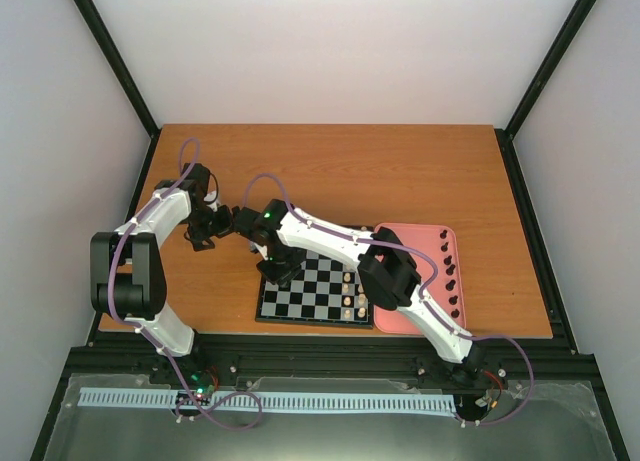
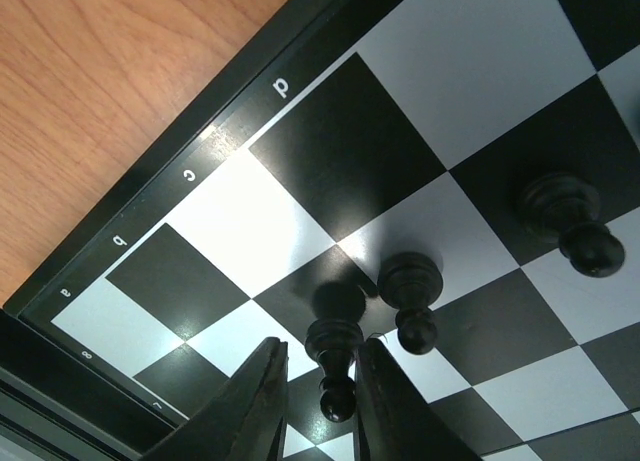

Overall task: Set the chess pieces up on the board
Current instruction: Place the chess piece on the chessboard.

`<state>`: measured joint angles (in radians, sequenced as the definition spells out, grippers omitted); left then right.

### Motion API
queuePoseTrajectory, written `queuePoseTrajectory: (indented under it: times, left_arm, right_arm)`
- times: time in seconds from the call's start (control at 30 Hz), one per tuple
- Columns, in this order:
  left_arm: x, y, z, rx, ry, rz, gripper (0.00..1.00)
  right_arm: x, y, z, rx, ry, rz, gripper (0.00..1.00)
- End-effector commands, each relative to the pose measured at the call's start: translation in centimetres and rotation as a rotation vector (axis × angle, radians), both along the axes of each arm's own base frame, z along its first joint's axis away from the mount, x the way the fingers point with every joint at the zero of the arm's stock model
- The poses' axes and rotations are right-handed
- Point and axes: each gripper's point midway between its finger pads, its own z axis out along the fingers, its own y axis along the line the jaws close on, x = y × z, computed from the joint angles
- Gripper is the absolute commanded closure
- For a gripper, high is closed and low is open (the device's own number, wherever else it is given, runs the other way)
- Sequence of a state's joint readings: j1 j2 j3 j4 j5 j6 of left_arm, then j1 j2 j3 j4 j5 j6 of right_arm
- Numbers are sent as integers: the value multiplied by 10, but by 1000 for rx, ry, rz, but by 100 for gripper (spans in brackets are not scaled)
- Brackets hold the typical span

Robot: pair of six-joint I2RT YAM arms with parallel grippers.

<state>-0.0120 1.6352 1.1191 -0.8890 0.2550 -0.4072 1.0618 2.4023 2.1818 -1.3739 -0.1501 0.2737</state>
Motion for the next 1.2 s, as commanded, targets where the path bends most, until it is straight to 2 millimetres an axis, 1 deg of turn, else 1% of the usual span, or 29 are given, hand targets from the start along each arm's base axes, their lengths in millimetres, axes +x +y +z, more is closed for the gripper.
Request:
queuePoseTrajectory:
  times: [0.0,0.2,0.3,0.43,0.6,0.7,0.83,0.93,1.0,1.07,1.1,1.17]
  left_arm:
    - [4,0,6,-5,-28,8,0]
    - [5,1,8,-3,-31,10,0]
    - [6,1,9,-2,-31,8,0]
    - [4,1,7,0,-26,9,0]
    - [5,1,7,1,-25,8,0]
    - [6,1,7,1,-28,9,0]
    - [5,1,8,2,-27,8,0]
    - [5,1,9,2,-29,8,0]
    - [5,1,10,3,-29,6,0]
    - [5,1,12,3,-32,7,0]
    - [5,1,13,1,-35,5,0]
    - [5,2,15,4,-39,4,0]
  right_arm:
    - [2,1,6,7,-6,4,79]
    - [2,4,15,34,-15,13,74]
    - [0,5,15,42,-3,20,74]
    - [-1,7,22,65,-1,27,74]
    - [-3,7,25,71,4,29,73]
    - [4,2,29,52,-39,10,71]
    - [14,-4,44,65,-107,-21,63]
    - [20,-7,70,109,-156,-34,58]
    - [22,-13,87,125,-181,-47,56]
    - [24,-26,103,121,-204,-76,54]
    - [26,-38,110,111,-214,-100,54]
    - [30,-70,116,77,-225,-189,52]
